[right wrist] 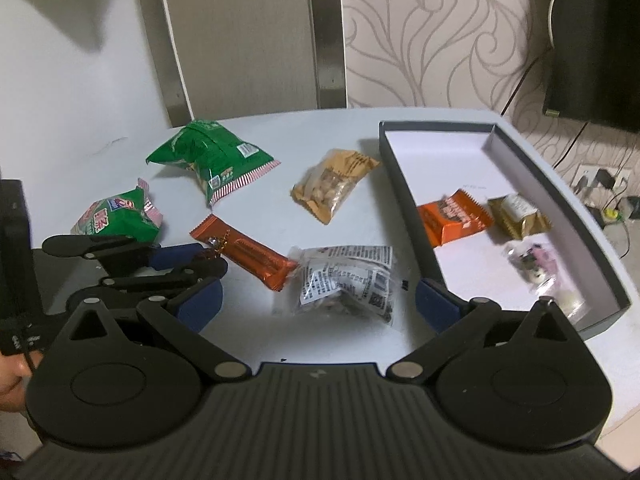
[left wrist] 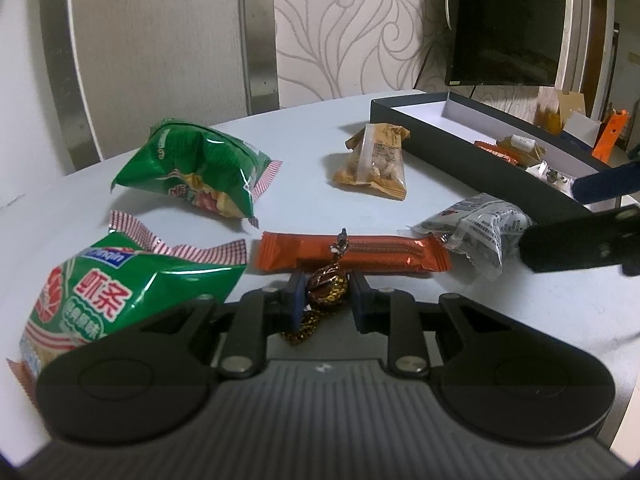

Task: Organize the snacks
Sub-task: 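Grasp the brown wrapped chocolate with the left tool while the right tool moves toward the clear snack bag, then grasp the clear printed snack bag with the right tool while the left tool holds the chocolate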

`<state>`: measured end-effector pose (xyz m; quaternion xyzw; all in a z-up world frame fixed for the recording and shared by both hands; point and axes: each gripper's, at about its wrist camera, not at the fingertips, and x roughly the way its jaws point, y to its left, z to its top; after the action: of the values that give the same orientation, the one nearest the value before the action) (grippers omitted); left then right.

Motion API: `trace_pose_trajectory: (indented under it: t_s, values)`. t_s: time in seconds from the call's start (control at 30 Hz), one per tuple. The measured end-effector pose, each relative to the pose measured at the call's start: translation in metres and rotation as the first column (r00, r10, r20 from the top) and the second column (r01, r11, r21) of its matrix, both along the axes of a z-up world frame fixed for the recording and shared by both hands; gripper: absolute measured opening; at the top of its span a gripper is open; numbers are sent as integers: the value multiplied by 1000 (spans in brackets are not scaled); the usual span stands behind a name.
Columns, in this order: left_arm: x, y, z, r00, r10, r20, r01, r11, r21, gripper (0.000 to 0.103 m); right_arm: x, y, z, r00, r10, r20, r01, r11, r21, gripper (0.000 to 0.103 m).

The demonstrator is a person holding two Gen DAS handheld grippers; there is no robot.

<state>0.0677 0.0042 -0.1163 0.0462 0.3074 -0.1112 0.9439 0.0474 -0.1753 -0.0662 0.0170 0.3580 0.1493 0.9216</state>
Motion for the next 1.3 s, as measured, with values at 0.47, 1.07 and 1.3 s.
trace_pose_trajectory:
  t_s: [0.47, 1.07, 1.3]
  values:
    - [0, -1, -2, 1000, 2, 5, -2, 1000, 7, 27, 47, 7, -39, 990, -24, -139, 15, 998, -65, 102]
    - [0, -2, -2, 1000, 10, 7, -10, 1000, 18, 27, 70, 24, -51, 992, 50, -116, -67, 987, -146, 103]
    - [0, -2, -2, 1000, 10, 7, -10, 1000, 17, 27, 69, 24, -53, 993, 53, -106, -68, 987, -143, 103]
